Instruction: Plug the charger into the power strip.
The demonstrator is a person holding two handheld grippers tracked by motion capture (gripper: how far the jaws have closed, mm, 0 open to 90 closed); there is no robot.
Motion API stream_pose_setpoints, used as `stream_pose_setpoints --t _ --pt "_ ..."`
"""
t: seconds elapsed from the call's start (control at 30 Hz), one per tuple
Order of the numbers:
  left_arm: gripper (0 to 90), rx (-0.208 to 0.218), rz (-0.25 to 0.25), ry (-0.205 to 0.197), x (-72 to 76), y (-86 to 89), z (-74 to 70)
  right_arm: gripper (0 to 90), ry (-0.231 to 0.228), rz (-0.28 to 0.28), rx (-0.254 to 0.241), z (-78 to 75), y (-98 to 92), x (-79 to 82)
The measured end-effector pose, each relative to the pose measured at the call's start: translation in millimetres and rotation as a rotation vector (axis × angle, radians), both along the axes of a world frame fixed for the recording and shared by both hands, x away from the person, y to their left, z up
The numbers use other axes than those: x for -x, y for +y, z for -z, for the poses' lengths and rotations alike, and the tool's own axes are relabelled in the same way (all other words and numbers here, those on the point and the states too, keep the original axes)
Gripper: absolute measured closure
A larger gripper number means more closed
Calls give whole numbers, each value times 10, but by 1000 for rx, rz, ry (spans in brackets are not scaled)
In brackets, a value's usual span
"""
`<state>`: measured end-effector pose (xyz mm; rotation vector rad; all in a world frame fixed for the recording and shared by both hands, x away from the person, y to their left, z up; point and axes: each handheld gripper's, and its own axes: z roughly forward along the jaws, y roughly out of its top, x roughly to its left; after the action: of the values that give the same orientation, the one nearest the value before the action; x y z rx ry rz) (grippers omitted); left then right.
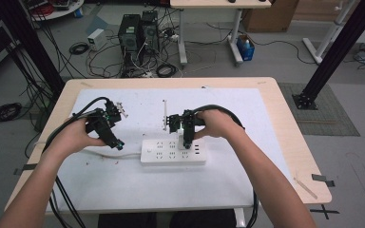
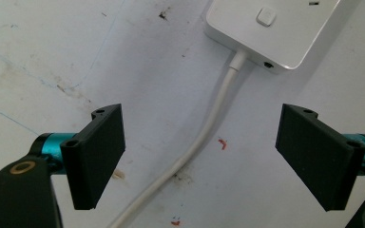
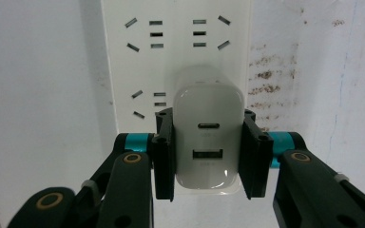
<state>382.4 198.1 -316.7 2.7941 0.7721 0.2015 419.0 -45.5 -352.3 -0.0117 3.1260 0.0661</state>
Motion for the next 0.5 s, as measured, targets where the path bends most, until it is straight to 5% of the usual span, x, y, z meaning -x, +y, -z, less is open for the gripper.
stream_pose_setpoints --t 0.33,0.5 --pt "169 7 3 -3 -16 -35 -8 635 -26 -10 13 65 43 48" --pt "169 13 5 -4 -18 -47 -5 628 -17 -6 -67 104 -51 25"
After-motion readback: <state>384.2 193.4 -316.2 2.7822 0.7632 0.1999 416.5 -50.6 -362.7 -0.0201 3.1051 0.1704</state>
